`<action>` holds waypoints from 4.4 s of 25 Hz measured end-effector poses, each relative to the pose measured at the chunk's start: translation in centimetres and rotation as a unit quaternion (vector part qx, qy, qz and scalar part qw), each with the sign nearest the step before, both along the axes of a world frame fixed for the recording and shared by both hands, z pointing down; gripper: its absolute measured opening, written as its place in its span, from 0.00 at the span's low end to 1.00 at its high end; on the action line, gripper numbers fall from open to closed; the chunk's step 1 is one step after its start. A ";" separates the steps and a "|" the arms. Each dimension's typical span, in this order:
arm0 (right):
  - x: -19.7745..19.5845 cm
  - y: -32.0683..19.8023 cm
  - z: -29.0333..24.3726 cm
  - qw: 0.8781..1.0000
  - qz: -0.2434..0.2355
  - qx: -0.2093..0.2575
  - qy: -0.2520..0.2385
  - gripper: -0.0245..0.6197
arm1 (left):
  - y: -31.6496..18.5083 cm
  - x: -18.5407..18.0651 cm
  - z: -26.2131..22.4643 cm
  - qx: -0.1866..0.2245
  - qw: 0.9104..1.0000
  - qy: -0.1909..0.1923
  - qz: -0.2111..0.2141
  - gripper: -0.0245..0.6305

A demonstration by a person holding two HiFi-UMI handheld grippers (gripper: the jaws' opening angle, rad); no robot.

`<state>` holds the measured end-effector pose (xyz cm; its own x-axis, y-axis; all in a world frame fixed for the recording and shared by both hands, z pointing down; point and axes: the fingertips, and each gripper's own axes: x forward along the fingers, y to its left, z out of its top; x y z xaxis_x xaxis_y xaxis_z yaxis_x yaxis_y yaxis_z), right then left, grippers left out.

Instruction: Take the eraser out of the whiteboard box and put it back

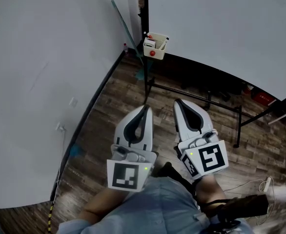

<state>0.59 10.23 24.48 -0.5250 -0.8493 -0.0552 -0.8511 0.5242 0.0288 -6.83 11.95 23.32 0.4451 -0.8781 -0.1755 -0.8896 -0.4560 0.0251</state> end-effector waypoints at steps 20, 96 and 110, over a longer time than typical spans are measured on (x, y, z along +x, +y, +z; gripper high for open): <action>2.7 -13.7 1.7 1.000 -0.012 -0.016 -0.008 0.04 | -13.9 2.7 1.2 -0.017 0.999 -0.028 -0.016 0.04; -6.9 -40.7 15.2 0.944 -0.111 -0.145 0.276 0.20 | -44.4 -3.9 8.7 -0.110 0.993 0.010 -0.048 0.04; -4.7 -38.9 8.7 0.976 -0.102 -0.088 0.171 0.19 | -40.4 -3.1 6.0 -0.077 0.995 -0.001 -0.065 0.05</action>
